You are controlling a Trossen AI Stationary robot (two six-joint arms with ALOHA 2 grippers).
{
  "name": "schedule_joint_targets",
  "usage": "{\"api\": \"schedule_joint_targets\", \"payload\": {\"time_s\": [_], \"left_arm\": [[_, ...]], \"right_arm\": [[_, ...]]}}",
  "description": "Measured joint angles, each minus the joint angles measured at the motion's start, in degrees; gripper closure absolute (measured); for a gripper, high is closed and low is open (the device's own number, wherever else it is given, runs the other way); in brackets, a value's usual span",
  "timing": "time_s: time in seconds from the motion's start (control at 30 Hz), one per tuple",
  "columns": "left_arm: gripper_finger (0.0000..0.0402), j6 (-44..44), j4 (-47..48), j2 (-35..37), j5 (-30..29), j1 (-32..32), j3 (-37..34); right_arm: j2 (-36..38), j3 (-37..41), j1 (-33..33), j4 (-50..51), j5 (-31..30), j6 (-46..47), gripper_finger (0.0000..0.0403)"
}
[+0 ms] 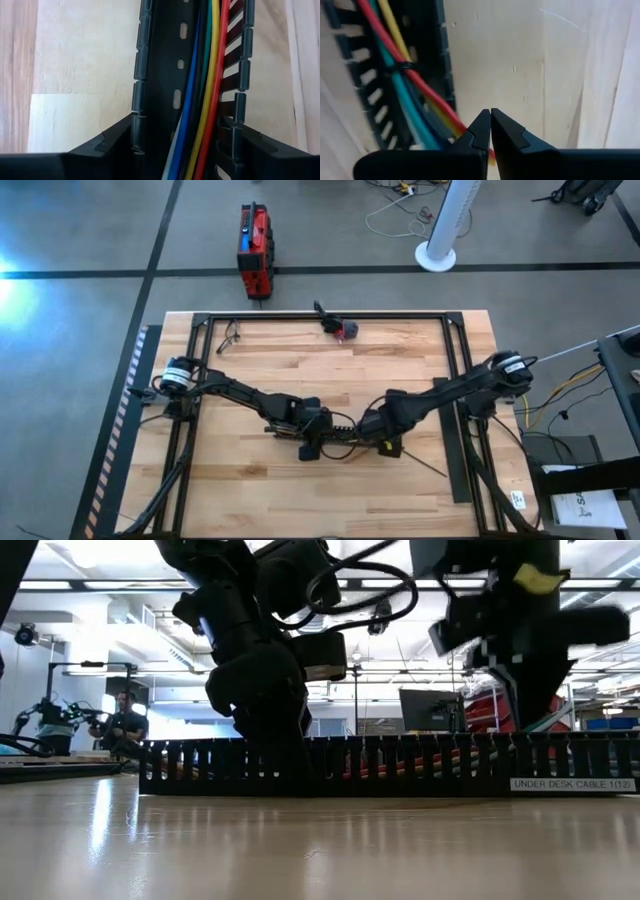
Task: Ziptie cables
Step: Put the wires into the black cable duct
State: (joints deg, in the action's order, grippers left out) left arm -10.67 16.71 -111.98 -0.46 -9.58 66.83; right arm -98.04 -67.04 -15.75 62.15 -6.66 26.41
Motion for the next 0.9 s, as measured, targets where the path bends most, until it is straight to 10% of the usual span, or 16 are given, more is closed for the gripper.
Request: {"api": "schedule_joint_targets", "payload": {"time_s": [0.9], "left_arm": [[0.0162,-0.7,-0.8,0.0,-0.6,0.0,0.0]], "right_arm": [[-0.3,6.8,-9.5,-6.3,-0.3,12.8,0.0403]]}}
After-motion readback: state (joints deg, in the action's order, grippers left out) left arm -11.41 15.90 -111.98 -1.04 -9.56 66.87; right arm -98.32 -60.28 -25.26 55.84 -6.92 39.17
